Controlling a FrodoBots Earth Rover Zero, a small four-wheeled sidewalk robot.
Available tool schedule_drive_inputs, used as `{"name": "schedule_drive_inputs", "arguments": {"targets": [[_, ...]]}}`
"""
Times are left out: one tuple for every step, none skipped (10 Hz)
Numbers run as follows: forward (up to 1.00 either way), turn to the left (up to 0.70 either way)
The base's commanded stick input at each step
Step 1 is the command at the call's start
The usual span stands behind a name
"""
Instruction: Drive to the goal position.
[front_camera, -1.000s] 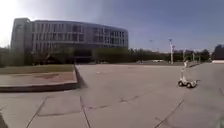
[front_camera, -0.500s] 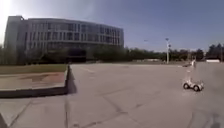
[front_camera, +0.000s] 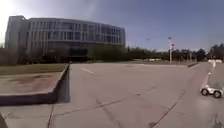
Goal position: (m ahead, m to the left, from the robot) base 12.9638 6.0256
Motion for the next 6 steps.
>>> {"name": "schedule_drive_inputs", "arguments": {"targets": [[1.0,0.01],[1.0,0.01],[1.0,0.01],[1.0,0.01],[1.0,0.01],[1.0,0.01]]}}
